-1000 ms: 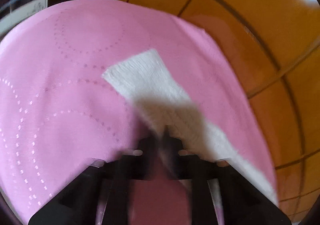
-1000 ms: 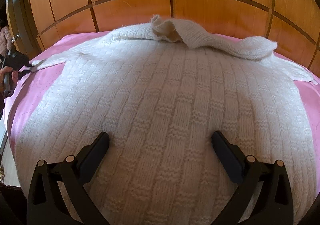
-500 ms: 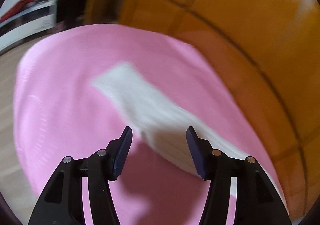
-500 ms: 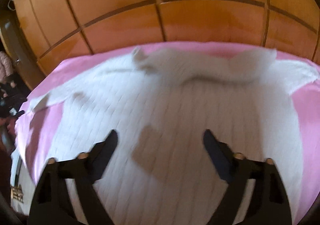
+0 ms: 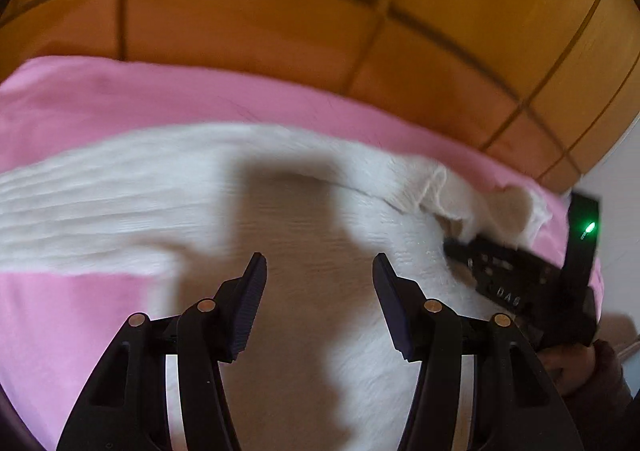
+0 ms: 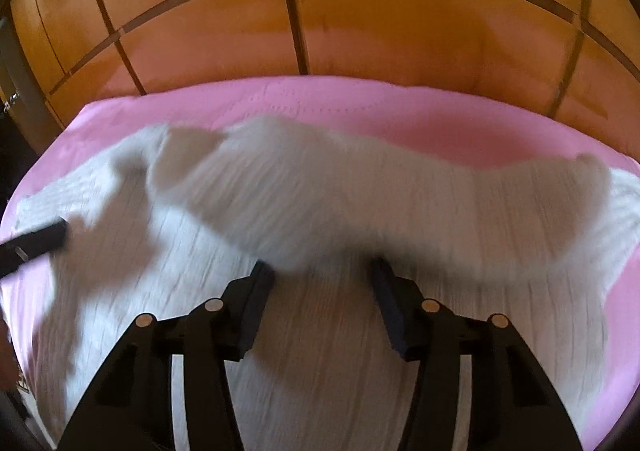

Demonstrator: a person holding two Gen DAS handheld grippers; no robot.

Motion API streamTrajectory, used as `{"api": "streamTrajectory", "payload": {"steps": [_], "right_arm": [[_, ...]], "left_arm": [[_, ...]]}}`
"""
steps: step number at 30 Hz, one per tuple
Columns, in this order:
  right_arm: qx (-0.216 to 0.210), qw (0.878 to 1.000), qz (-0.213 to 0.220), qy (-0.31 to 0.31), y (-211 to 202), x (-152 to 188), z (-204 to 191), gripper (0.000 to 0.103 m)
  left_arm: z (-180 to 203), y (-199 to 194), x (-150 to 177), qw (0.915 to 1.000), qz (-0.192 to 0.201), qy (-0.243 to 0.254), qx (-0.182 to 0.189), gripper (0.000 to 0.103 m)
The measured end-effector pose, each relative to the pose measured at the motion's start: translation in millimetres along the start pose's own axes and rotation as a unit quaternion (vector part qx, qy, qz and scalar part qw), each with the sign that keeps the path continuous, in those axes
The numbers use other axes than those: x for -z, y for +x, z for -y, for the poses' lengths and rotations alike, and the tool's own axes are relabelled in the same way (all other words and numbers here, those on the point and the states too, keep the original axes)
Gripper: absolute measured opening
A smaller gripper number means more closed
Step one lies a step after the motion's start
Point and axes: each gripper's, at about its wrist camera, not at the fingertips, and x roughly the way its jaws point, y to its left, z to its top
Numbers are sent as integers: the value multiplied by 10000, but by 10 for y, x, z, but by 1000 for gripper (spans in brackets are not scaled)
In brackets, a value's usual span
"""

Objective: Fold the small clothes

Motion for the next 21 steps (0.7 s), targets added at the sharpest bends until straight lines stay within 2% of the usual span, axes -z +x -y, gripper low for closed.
{"api": "streamTrajectory", "payload": {"steps": [2, 5, 6, 9, 13, 15, 17, 19, 21], "right_arm": [[85, 9997, 212, 96, 30, -208, 75, 52], [127, 9955, 728, 587, -26, -559, 290, 54], [141, 9938, 861, 686, -56, -650, 341, 55], [266, 9893, 1209, 777, -212, -779, 464, 64], [213, 9875, 1276, 899, -415, -580, 631, 71], [219, 9894, 1145, 867, -458, -374, 678, 72], [211, 9903, 1001, 940, -499, -172, 761, 72], [239, 9896, 909, 1093, -592, 5, 887, 72], [321, 9862, 963, 1308, -762, 162, 1090, 73]], "left_arm": [[110, 300, -135, 9995, -298, 132, 33, 54], [147, 574, -375, 9990, -394, 197, 19, 54], [131, 628, -474, 9993, -356, 125, -61, 54], [-53, 575, -793, 9977, 278, -447, -428, 54], [-504, 354, -892, 9855, 636, -1347, -808, 55], [-632, 221, -810, 9821, 685, -1543, -838, 55], [-628, 46, -617, 9846, 602, -1430, -803, 58], [-529, -142, -328, 9893, 606, -1111, -731, 70], [-217, 1, -187, 9927, 567, -752, -754, 70]]}}
